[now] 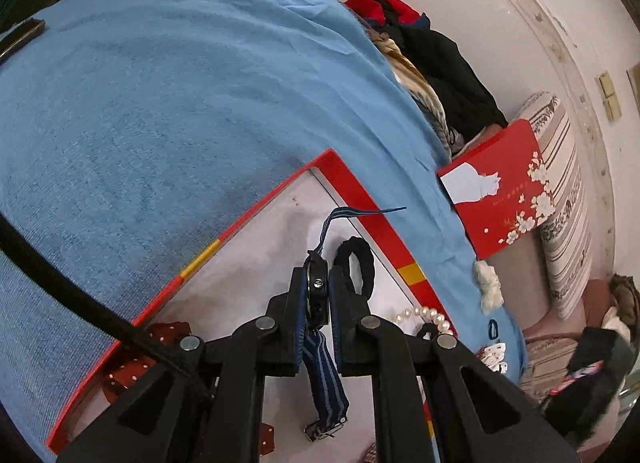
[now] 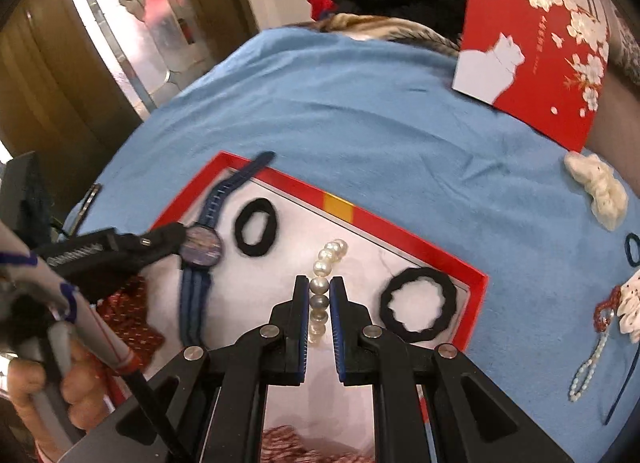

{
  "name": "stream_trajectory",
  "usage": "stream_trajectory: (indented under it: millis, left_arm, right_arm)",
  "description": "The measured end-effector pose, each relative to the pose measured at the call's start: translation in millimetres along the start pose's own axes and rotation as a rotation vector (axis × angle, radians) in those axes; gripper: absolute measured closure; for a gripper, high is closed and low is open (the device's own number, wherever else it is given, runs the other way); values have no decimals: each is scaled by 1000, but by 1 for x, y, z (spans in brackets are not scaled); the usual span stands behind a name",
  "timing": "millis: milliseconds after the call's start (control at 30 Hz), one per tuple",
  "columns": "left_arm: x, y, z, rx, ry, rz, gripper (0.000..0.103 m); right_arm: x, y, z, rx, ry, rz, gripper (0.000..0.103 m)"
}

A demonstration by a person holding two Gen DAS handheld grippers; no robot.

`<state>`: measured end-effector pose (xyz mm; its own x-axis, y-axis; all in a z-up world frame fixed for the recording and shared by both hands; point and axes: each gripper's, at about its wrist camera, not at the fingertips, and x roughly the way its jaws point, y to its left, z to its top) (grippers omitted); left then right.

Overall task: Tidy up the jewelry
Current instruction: 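Carry the watch and pearl bracelet into the box and open both grippers, then move both tools back toward the white scrunchie with black cord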

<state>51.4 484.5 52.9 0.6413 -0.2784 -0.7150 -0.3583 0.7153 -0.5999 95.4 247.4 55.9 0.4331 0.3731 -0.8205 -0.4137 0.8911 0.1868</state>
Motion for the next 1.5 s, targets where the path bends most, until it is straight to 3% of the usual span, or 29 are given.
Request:
stream_trajectory:
  millis: [233,333,400,533,733,867,1067,1367,1500]
  left_arm:
    - [1,-4,-1,-12,3,-16,91]
    - [-1,-6,-3,-18,4,-34,78]
    - [-4,-9,-4,-14,-6,-62,70]
    - [-17,-15,-6,0,-51,-128,57]
    - [-34,-31,-11,28,-121,-188,46]
    - [-39,-50,-19,91,-136,-169,46]
    - [-36,-84,-44,192,-103,-166,46]
    - [-17,-154,-112,371,18,-208,42]
    - [-1,-185,-144,462,58,-192,42]
  right_arm:
    - [2,-15,-5,24,20,-24,91]
    - [4,-16,-10,21,30,-35,91]
    - [3,-17,-13,27,36,-28,87]
    - [-7,-21,-15,27,21,-33,64]
    - [-31,-28,-22,34,-12,-31,57]
    - [-51,-40,-35,36,-32,-52,53]
    - [-90,-85,-65,110,-62,-96,48]
    - [-144,-198,-123,334,-94,-221,47]
    - [-160,-240,-149,417,-115,-246,45]
